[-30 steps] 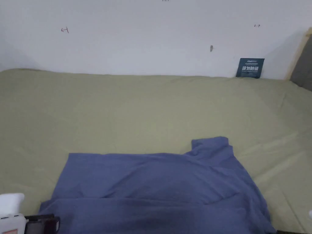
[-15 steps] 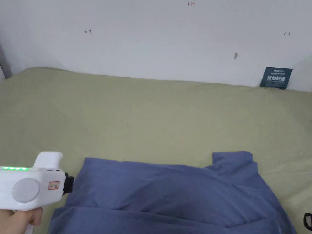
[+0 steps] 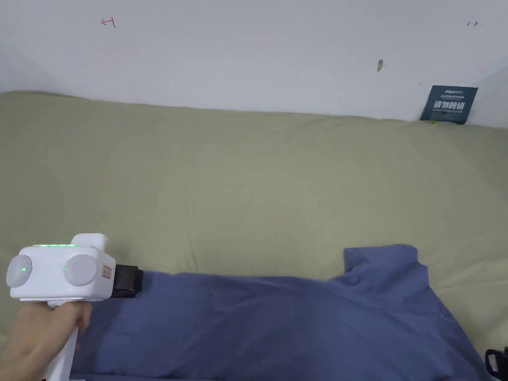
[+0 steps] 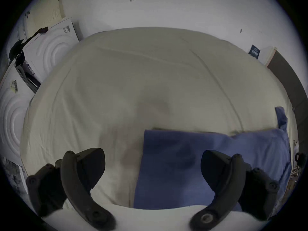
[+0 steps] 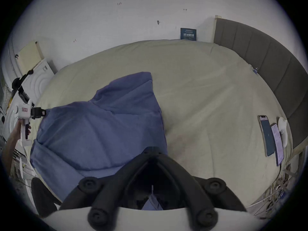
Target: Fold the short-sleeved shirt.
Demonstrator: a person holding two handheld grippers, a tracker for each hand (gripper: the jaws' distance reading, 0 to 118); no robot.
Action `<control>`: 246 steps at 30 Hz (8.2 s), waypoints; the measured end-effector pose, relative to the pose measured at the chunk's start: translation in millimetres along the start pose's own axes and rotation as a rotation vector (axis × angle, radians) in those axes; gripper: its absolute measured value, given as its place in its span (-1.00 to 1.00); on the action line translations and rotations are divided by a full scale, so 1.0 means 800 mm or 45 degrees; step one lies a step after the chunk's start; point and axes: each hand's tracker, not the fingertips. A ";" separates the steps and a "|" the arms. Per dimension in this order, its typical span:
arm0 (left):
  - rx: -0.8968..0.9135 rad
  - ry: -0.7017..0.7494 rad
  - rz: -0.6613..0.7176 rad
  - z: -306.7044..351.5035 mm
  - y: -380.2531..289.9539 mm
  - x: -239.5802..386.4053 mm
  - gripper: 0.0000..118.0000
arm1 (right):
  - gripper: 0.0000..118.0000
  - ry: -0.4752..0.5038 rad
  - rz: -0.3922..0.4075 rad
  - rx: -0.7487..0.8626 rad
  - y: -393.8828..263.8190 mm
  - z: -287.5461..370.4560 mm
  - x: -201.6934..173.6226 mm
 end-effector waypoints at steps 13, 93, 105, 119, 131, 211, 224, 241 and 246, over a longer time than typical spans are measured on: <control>0.010 -0.086 -0.099 0.031 0.019 0.015 -1.00 | -0.72 0.007 0.084 -0.035 0.057 -0.060 0.010; 1.230 -0.063 -0.154 0.444 -0.258 0.115 -1.00 | -0.97 0.023 0.117 1.127 -0.127 0.294 -0.228; 0.504 -0.775 -0.021 0.376 -0.203 -0.016 -1.00 | -0.97 -0.047 0.218 1.198 -0.142 0.300 -0.262; -0.194 -0.875 0.408 0.176 -0.218 -0.198 -1.00 | -0.97 -0.055 0.215 1.075 -0.151 0.268 -0.292; -0.378 -1.216 0.522 0.081 -0.215 -0.204 1.00 | -0.97 -0.103 0.253 0.996 -0.152 0.256 -0.296; -0.416 -1.042 0.187 0.093 -0.250 0.130 -1.00 | -0.96 -0.123 0.186 0.869 -0.165 0.246 -0.209; -0.155 -0.920 0.181 0.188 -0.196 -0.066 -1.00 | -0.96 -0.091 0.206 0.877 -0.151 0.239 -0.228; -0.446 -1.498 0.524 0.082 -0.227 -0.045 1.00 | -0.96 -0.071 0.252 0.844 -0.151 0.232 -0.252; -0.489 -1.179 0.452 0.064 -0.230 -0.027 -0.76 | -0.96 -0.073 0.251 0.847 -0.151 0.237 -0.250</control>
